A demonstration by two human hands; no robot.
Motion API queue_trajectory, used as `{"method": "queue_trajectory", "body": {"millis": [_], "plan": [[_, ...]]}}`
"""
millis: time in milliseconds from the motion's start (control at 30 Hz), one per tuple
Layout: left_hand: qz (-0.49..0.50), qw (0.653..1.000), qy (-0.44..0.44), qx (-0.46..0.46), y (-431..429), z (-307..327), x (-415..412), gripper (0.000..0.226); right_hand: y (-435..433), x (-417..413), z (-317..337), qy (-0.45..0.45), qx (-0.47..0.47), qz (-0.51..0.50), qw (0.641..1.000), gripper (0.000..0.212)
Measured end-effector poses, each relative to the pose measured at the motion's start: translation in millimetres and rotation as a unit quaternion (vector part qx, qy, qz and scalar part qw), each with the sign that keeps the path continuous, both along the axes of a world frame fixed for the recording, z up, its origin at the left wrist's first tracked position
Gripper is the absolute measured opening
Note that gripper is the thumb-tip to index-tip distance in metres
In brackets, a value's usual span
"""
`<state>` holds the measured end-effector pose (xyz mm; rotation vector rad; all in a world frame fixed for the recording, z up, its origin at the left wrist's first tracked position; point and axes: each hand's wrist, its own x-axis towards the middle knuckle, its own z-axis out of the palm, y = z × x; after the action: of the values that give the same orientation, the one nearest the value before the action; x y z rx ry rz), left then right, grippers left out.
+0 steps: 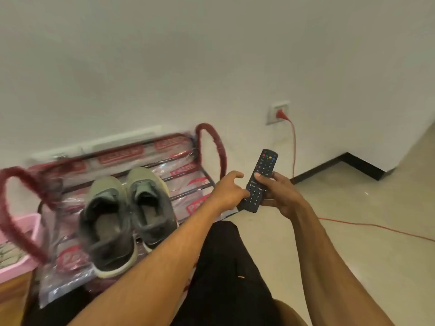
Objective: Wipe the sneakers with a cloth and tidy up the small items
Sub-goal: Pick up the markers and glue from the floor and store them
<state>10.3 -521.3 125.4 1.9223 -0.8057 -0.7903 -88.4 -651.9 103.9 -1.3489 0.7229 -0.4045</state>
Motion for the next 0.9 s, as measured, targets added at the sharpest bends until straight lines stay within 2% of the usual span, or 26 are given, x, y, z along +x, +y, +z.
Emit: {"method": "queue_trajectory", "body": {"millis": [167,400,567,700,900], "plan": [[0.045,0.997,-0.027,-0.051,34,32,24,0.050,34,41,40,-0.048,-0.035,0.068,0.996,0.034],[0.102,0.989,-0.054,-0.097,55,67,72,0.047,67,105,73,-0.087,-0.026,0.115,0.989,0.031],[0.196,0.970,-0.109,-0.096,80,84,112,0.043,93,163,90,-0.103,-0.021,0.156,0.982,0.027],[0.289,0.945,-0.118,-0.095,121,100,131,0.044,125,198,111,-0.106,-0.063,0.229,0.966,0.022],[0.394,0.909,-0.109,-0.082,204,115,131,0.046,192,231,129,-0.073,-0.147,0.350,0.922,0.029]]}}
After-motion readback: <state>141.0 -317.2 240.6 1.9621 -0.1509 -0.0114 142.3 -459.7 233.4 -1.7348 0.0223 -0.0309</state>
